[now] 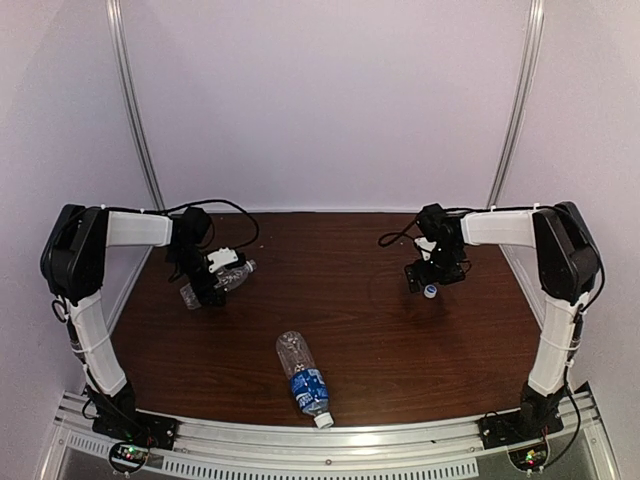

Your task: Unscrew the bottle caps

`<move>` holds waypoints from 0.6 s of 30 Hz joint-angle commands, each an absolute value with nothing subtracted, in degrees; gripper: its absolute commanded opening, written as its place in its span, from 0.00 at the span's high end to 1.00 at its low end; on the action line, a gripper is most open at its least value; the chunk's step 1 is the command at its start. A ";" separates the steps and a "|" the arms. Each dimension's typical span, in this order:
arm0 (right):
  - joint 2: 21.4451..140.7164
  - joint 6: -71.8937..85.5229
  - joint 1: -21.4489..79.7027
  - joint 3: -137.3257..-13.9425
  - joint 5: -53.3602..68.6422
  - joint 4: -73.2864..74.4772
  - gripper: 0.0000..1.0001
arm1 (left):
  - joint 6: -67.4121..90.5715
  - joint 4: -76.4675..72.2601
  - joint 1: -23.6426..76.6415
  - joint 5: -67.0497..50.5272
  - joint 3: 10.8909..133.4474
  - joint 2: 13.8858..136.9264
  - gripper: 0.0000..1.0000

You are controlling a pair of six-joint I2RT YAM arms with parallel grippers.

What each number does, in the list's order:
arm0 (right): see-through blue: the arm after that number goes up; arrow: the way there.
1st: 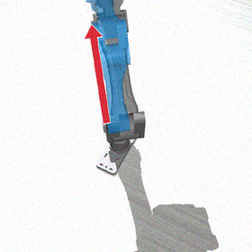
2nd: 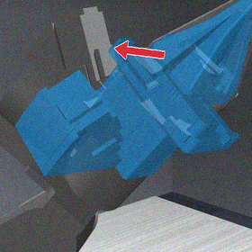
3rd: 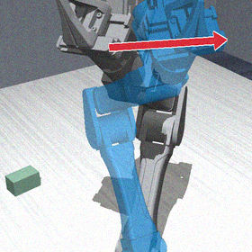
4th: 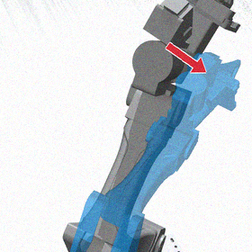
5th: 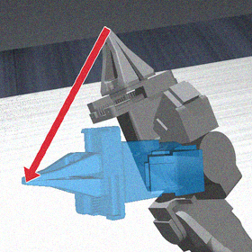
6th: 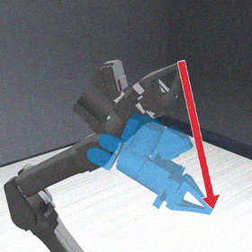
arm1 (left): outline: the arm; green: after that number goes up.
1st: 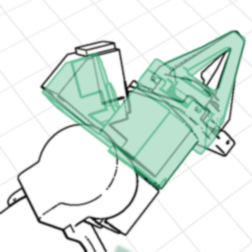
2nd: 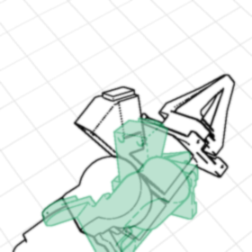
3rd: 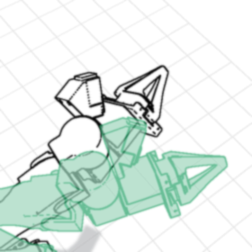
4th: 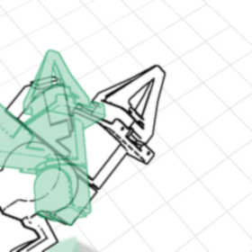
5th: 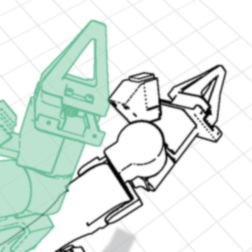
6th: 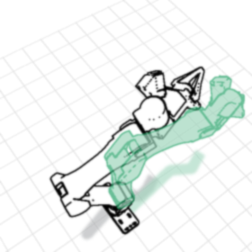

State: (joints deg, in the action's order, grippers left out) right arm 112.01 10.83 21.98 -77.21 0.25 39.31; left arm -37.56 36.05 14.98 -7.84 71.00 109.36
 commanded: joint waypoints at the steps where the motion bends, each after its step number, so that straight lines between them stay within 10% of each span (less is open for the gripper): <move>1: 107.52 10.66 21.82 -78.27 2.18 39.73 0.00 | -38.97 36.03 14.77 -7.77 72.79 106.70 0.03; 18: 99.73 9.02 22.83 -77.40 7.54 35.40 0.00 | -50.22 44.85 18.46 -26.18 73.09 93.21 0.03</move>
